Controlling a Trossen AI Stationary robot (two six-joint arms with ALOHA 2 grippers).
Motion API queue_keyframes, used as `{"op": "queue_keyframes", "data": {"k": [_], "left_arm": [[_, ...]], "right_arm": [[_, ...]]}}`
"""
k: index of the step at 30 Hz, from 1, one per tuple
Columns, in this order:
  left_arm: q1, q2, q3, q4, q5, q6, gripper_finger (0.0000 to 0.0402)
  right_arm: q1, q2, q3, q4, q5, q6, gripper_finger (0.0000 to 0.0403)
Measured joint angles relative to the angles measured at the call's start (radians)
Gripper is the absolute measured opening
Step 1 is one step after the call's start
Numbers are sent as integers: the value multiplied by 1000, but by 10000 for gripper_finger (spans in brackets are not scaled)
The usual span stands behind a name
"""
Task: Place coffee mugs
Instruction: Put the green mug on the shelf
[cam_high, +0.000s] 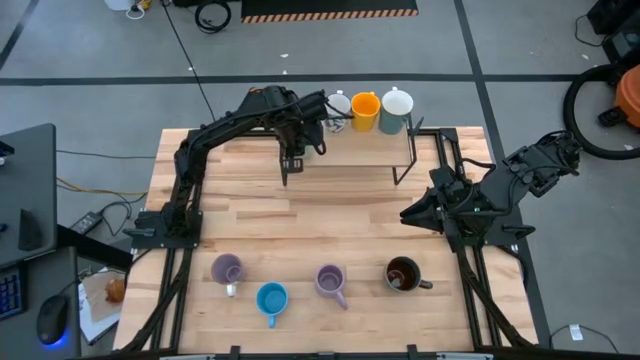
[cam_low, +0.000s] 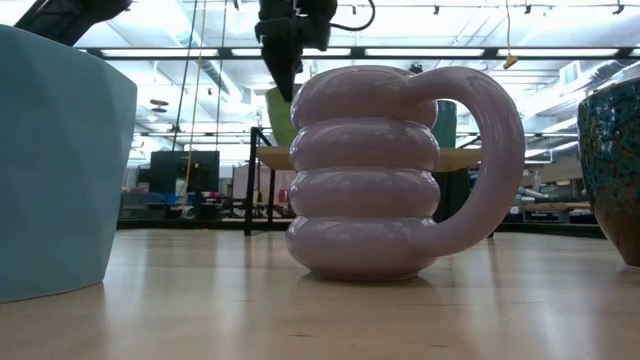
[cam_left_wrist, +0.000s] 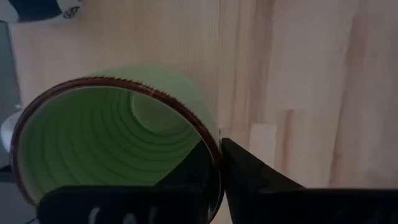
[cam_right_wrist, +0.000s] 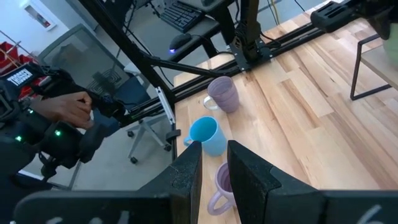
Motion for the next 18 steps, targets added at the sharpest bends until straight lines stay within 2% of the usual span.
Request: {"op": "queue_keyframes", "data": {"k": [4,11,18], "left_arm": [[-12,0,0,2,-38,53,44],[-13,0,0,20,-80,59,47],[-10,0,1,47,-89,80,56]], "right_arm": [[0,0,0,0,4,5,82],[0,0,0,0,8,13,82],[0,0,0,2,8,18,82]]}}
